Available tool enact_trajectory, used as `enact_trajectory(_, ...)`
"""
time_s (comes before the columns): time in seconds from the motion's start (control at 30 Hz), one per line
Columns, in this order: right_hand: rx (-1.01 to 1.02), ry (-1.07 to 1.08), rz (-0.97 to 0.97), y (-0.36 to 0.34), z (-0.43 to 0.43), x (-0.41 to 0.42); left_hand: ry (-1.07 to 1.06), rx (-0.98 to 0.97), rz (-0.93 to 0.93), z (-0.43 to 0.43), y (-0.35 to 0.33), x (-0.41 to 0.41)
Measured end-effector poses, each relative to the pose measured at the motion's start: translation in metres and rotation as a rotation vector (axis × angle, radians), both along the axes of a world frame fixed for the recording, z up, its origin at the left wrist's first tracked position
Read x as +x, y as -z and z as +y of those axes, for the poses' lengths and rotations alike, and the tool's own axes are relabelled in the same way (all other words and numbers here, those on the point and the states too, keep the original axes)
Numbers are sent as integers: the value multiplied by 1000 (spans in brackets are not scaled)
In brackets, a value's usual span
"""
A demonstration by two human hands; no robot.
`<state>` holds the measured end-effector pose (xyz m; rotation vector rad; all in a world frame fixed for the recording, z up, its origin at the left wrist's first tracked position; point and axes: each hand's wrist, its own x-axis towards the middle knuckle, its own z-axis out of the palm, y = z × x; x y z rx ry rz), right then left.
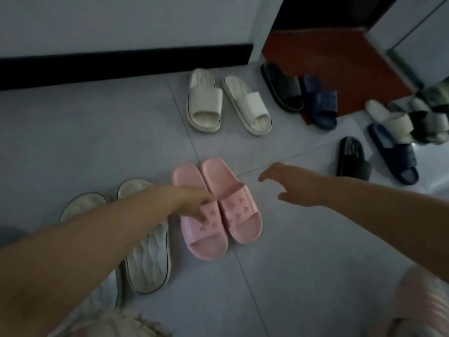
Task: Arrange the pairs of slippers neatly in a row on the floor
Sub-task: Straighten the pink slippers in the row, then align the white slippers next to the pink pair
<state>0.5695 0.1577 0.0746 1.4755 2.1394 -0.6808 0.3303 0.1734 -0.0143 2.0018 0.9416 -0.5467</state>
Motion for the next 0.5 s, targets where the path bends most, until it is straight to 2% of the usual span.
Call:
enact_trajectory(0.1,-6,-61,-38,1,9,25,-32,53,8,4,-1,2)
enact_trajectory(0.27,48,-138,-30,29,71,77,-379,185,-51,53,-13,11)
enact_trajectory(0.37,113,-102,43,46,118,94,-625,272,-92,85,-13,34)
enact_trajectory(0.5,184,-85,193,65,186,100,-841,450,-96,134,-3,77)
